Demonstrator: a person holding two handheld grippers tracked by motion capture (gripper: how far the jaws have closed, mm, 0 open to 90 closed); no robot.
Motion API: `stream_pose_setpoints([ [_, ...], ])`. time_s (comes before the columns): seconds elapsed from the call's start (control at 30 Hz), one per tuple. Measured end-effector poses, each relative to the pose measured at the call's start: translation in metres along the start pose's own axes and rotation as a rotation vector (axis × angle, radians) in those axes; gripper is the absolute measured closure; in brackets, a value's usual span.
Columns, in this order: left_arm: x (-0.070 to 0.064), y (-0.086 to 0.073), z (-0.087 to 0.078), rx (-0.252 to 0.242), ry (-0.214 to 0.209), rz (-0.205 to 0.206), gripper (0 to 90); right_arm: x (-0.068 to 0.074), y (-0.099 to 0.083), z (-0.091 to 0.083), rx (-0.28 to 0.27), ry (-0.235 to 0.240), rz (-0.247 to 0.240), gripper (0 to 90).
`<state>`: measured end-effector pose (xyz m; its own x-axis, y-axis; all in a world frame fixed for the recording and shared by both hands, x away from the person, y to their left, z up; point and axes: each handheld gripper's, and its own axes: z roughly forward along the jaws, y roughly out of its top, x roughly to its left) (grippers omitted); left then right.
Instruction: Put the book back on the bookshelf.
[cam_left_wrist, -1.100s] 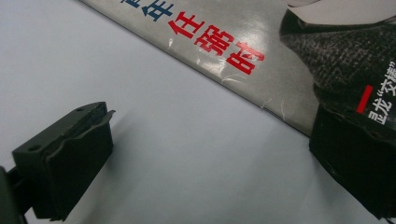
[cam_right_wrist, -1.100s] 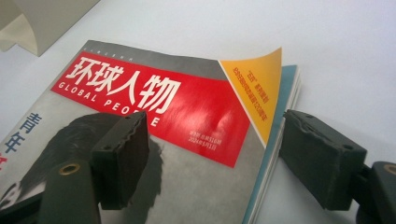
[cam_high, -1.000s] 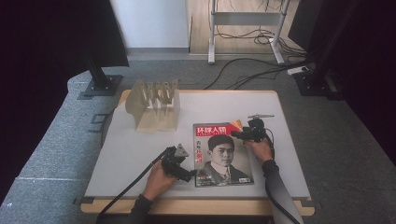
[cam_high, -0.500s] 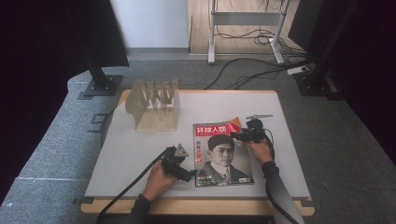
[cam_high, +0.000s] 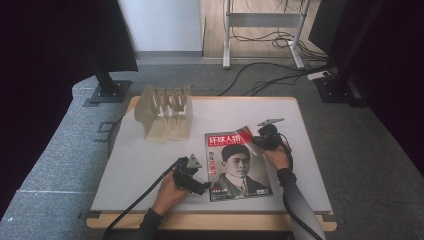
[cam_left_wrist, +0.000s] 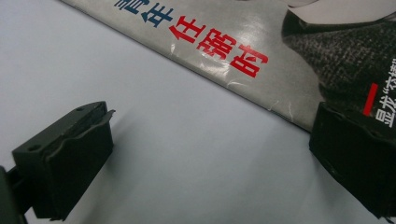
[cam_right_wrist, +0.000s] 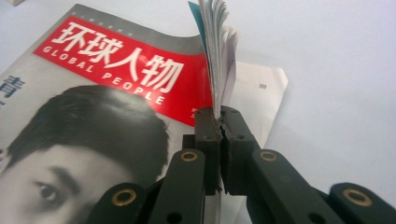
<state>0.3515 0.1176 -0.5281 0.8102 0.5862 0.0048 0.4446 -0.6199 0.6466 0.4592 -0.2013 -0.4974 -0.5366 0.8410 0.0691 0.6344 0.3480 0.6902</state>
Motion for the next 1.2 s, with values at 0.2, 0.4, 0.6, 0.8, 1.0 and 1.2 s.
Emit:
stream_pose_setpoints([
  [0.2,0.001,0.000,0.000,0.002,-0.005,-0.001,0.0,0.007,0.008,-0.013,-0.016,0.020,-0.022,86.4],
  [0.4,0.001,0.003,-0.001,0.023,-0.008,-0.007,0.0,0.020,0.019,-0.034,-0.051,0.042,-0.068,86.6],
  [0.6,0.009,0.006,-0.005,0.024,-0.035,-0.045,5.3,0.037,0.031,-0.053,-0.083,0.056,-0.121,86.7],
  [0.8,0.020,0.011,-0.016,-0.038,-0.089,-0.088,10.4,0.049,0.040,-0.068,-0.118,0.065,-0.158,86.8],
  [1.0,0.023,0.024,-0.020,-0.044,-0.096,-0.060,13.9,0.059,0.046,-0.084,-0.152,0.063,-0.192,86.9],
  [1.2,0.029,0.035,-0.013,-0.039,-0.130,-0.055,14.4,0.066,0.051,-0.100,-0.183,0.070,-0.220,86.9],
])
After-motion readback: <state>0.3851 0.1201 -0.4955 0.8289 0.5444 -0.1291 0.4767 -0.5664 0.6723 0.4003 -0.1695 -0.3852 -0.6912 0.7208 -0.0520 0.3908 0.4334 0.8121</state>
